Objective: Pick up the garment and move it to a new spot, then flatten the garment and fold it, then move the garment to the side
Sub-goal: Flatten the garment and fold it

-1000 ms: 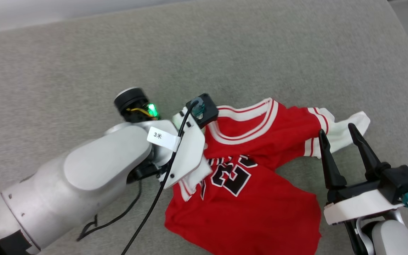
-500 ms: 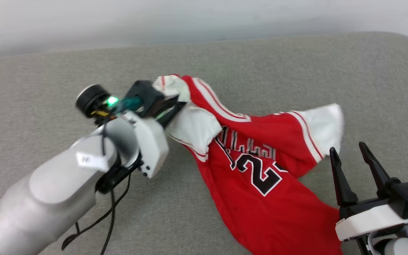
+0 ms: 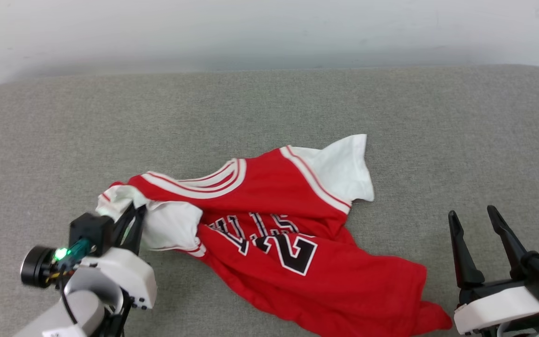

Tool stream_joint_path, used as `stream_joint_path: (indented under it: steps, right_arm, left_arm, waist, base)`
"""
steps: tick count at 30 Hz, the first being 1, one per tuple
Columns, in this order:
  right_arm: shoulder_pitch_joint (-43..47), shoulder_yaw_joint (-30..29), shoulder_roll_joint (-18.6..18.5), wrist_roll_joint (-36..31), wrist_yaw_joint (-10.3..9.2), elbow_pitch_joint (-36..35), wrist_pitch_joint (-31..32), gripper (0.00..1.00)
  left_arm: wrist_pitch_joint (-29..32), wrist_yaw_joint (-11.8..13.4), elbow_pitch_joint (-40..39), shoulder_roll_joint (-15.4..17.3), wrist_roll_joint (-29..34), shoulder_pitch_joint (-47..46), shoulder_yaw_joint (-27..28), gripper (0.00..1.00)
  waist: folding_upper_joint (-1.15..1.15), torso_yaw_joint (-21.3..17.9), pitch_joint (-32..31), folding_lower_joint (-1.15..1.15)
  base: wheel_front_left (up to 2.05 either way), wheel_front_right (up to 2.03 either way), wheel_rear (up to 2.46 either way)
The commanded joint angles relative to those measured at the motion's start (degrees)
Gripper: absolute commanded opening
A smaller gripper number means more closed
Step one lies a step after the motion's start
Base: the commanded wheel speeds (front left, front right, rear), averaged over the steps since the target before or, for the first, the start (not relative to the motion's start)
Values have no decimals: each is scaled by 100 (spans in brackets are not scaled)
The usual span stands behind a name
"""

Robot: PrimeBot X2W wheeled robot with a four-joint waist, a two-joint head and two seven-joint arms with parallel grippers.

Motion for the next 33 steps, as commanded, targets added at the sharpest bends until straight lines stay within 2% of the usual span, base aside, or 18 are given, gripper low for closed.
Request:
stream_joint_path:
  steps: [1, 6, 12, 16, 20, 21, 22, 28, 33]
  right_arm:
    - [73, -26, 27, -24, -7, -25, 3, 100]
    - [175, -97, 69, -53, -7, -45, 37, 100]
    - [207, -118, 68, -65, -7, -65, 87, 100]
    - [223, -133, 58, -62, -6, -38, 112, 100]
    - [267, -138, 65, -54, -7, -9, 143, 100]
    - [285, -134, 68, -46, -7, -8, 143, 100]
    - [300, -135, 68, -38, -6, -8, 142, 100]
    - [362, -164, 74, -14, -6, -22, 141, 100]
    - [406, -160, 105, -15, -6, -19, 124, 100]
  left_arm:
    - [-37, 63, -78, -67, 66, 251, 251, 0]
    - [-35, 31, -128, -458, 355, 1403, 1076, 0]
    - [-35, -492, 420, -1046, 533, 2304, 1661, 0]
    - [-10, -882, 1063, -1323, 528, 2554, 1643, 0]
    - [17, -1108, 1498, -1515, 606, 2516, 1678, 0]
    - [16, -1123, 1518, -1541, 697, 2475, 1731, 24]
    - [5, -1103, 1482, -1558, 812, 2431, 1818, 100]
    - [-30, -1047, 743, -1647, 1552, 2523, 2516, 100]
    - [-31, -1007, 20, -1471, 1942, 2604, 2812, 100]
  waist:
    - [0, 31, -10, 0]
    - [0, 123, -62, 0]
    - [0, 195, -85, 0]
    - [0, 244, -156, 0]
    - [0, 301, -261, 0]
    - [0, 317, -288, 0]
    - [0, 332, -313, 0]
    - [0, 418, -474, 0]
    - [0, 437, -561, 0]
  base:
    - [0, 0, 0]
    - [0, 0, 0]
    - [0, 0, 0]
    - [0, 0, 0]
    - [0, 0, 0]
    - [0, 0, 0]
    - [0, 0, 0]
    - [0, 0, 0]
    - [0, 0, 0]
